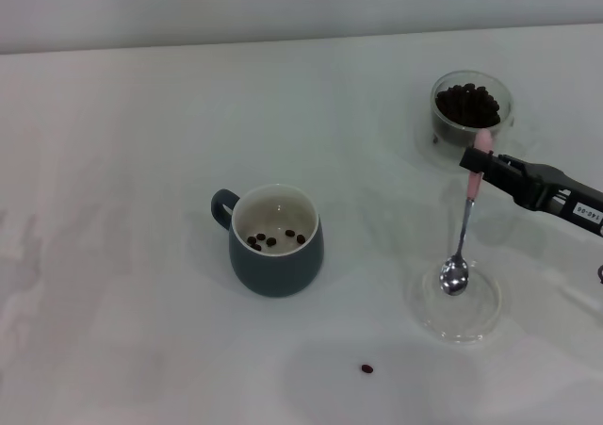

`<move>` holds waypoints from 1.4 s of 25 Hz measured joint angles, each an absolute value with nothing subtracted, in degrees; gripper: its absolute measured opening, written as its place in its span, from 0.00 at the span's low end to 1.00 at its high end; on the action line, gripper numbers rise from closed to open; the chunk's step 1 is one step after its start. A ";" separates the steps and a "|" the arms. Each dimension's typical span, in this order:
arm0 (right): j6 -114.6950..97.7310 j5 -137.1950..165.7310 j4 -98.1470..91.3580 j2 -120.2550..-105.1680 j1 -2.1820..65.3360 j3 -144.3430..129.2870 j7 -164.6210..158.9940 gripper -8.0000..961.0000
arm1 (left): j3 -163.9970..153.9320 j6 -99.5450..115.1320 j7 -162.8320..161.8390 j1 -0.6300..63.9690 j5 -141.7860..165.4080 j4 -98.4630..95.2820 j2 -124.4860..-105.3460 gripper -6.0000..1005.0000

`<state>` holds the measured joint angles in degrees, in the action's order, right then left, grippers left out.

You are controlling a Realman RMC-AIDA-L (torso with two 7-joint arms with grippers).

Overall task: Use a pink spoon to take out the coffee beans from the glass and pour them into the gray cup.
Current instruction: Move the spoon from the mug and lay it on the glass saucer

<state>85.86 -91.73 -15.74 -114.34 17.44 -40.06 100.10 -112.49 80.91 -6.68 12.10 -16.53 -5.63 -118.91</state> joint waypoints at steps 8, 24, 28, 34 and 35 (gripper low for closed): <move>82.98 -90.50 -15.05 -114.33 17.24 -40.16 100.25 0.16 | -112.41 80.65 -6.67 12.75 -16.69 -5.62 -118.92 0.37; 83.16 -89.56 -13.58 -114.33 15.66 -40.17 98.88 0.16 | -112.41 80.63 -6.68 12.74 -16.70 -5.62 -118.92 0.37; 83.10 -89.48 -13.00 -114.36 15.64 -40.16 98.76 0.16 | -112.41 80.64 -6.68 12.74 -16.70 -5.62 -118.95 0.37; 82.32 -89.38 -12.21 -114.31 15.64 -40.16 98.65 0.16 | -112.41 80.68 -6.68 12.80 -16.70 -5.62 -119.00 0.37; 82.06 -89.38 -12.13 -114.31 15.64 -40.16 98.64 0.16 | -112.41 80.69 -6.68 12.84 -16.70 -5.62 -119.00 0.37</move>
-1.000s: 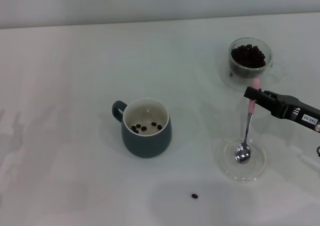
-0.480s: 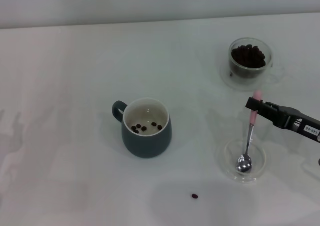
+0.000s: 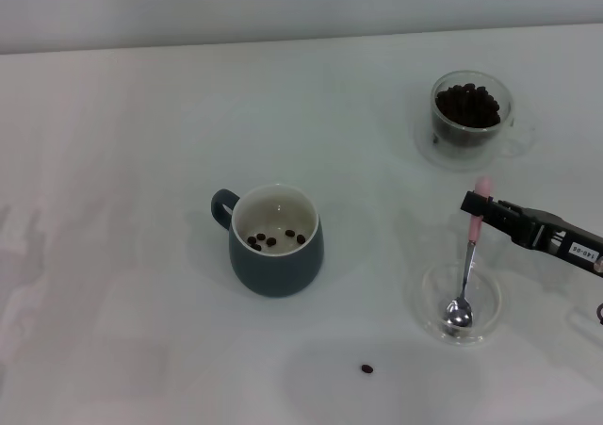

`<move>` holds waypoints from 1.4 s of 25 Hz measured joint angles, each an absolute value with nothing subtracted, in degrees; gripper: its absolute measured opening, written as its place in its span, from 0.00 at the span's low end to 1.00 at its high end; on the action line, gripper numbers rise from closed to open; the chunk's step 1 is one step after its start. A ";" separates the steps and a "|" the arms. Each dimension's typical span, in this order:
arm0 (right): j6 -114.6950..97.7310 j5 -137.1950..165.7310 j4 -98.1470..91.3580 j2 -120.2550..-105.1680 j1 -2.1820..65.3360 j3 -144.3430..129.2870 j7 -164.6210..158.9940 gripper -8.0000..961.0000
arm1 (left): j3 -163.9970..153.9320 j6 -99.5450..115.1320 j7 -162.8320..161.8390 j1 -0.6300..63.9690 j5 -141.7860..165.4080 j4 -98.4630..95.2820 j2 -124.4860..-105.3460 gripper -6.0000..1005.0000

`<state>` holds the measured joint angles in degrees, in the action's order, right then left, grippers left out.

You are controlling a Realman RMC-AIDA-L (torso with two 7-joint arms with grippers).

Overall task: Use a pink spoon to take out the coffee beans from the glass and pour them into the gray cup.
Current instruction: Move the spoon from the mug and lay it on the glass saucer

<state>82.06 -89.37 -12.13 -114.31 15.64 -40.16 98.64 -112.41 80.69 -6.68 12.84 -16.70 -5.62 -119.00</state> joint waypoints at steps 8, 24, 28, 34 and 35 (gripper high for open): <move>80.07 -88.81 -11.91 -114.33 15.64 -40.25 98.56 0.16 | -112.41 80.69 -6.68 12.94 -16.70 -5.62 -119.01 0.37; 78.28 -88.58 -11.81 -114.38 16.06 -40.78 98.05 0.16 | -112.41 80.68 -6.68 13.13 -16.71 -5.63 -119.01 0.38; 77.73 -88.58 -11.12 -114.42 16.34 -40.87 97.98 0.16 | -112.41 80.68 -6.68 13.32 -16.74 -5.63 -119.01 0.38; 77.68 -88.58 -11.08 -114.42 16.35 -40.75 97.91 0.16 | -112.41 80.63 -6.68 13.36 -16.84 -5.62 -119.01 0.38; 77.68 -88.58 -11.07 -114.43 16.35 -40.73 97.91 0.16 | -112.41 80.63 -6.68 13.36 -16.84 -5.62 -119.01 0.38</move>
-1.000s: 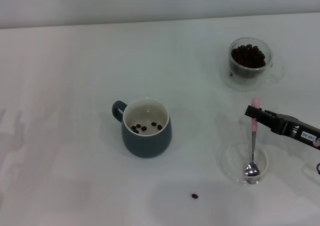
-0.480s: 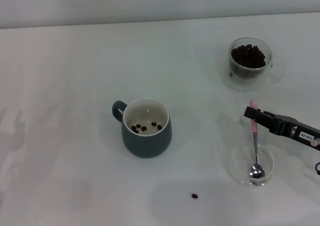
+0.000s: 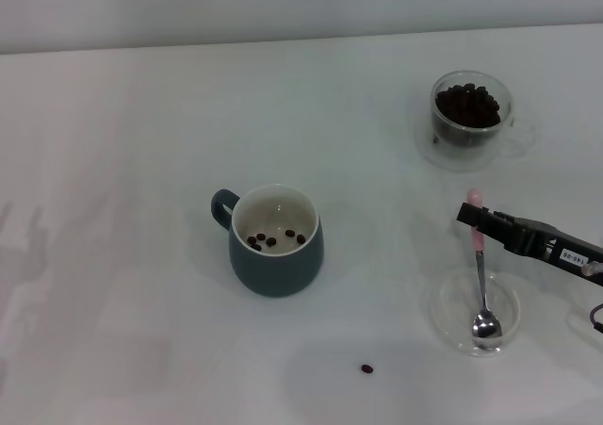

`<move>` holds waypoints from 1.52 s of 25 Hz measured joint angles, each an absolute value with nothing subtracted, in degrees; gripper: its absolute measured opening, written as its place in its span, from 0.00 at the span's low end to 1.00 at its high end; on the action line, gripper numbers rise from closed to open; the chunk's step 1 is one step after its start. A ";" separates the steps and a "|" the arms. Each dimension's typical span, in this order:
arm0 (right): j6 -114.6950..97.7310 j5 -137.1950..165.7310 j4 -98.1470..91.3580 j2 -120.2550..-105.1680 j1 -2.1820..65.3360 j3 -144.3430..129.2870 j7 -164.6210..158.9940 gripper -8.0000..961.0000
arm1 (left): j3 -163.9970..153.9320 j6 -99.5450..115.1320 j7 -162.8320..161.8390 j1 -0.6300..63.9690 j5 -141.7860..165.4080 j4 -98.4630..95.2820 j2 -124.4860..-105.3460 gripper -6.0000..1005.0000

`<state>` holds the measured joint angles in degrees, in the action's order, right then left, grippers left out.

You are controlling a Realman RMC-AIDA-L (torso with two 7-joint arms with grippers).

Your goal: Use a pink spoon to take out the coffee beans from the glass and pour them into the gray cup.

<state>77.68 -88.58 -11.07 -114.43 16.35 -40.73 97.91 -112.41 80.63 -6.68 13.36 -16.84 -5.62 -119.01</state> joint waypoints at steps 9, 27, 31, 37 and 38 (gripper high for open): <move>77.68 -88.59 -11.07 -114.42 16.45 -40.77 97.82 0.16 | -112.25 79.86 -6.68 13.50 -16.88 -5.63 -118.92 0.38; 78.76 -89.46 -11.78 -114.36 16.97 -40.01 97.15 0.21 | -112.24 79.25 -6.68 13.80 -17.51 -5.63 -118.92 0.38; 79.44 -90.64 -12.64 -113.59 17.10 -37.01 97.38 0.21 | -112.24 79.25 -6.68 13.80 -17.75 -5.62 -118.92 0.38; 79.67 -90.89 -16.98 -113.38 16.30 -28.10 100.19 0.21 | -112.23 79.35 -5.49 13.66 -19.55 -5.54 -118.84 0.38; 79.66 -90.88 -17.32 -113.38 16.27 -26.58 101.43 0.21 | -112.24 79.42 -5.04 13.64 -19.89 -5.54 -118.84 0.38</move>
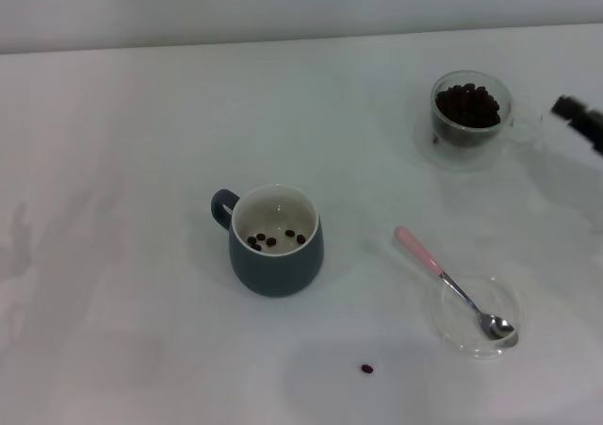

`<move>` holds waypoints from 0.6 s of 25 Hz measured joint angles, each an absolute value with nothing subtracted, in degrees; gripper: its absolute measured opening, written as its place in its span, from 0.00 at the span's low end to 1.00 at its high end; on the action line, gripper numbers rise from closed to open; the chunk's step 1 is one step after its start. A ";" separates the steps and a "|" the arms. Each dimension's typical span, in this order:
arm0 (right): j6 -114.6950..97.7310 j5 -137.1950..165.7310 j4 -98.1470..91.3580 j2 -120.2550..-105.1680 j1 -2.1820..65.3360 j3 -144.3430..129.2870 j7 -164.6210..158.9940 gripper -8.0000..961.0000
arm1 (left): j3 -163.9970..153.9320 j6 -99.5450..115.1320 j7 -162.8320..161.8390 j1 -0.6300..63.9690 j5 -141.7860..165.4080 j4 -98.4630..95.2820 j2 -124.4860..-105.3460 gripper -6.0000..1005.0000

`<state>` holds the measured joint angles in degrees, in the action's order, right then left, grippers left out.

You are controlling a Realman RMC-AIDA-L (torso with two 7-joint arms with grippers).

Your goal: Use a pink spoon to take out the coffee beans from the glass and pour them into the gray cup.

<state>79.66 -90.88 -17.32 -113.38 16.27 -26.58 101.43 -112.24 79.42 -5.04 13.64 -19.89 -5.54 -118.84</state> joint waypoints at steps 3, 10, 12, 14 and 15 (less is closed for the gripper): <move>79.43 -90.89 -17.78 -113.38 16.44 -20.50 106.67 0.22 | -112.24 79.45 -4.66 13.67 -20.41 -5.53 -118.83 0.38; 78.52 -90.89 -17.77 -114.25 17.03 -9.16 120.88 0.25 | -112.24 79.76 -4.54 13.79 -22.67 -5.76 -118.82 0.38; 77.61 -91.16 -17.34 -114.31 17.27 -7.10 124.10 0.26 | -112.24 79.80 -4.52 13.79 -24.29 -6.09 -118.93 0.38; 76.65 -92.15 -16.48 -114.39 17.52 -5.33 128.03 0.27 | -112.23 79.86 -4.63 13.81 -26.78 -6.40 -119.08 0.38; 76.23 -92.93 -16.05 -114.40 17.59 -4.82 130.11 0.27 | -112.23 79.86 -4.63 13.81 -26.78 -6.40 -119.08 0.38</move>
<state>76.23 -92.93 -16.05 -114.40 17.59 -4.82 130.11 -112.23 79.86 -4.63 13.81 -26.78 -6.40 -119.08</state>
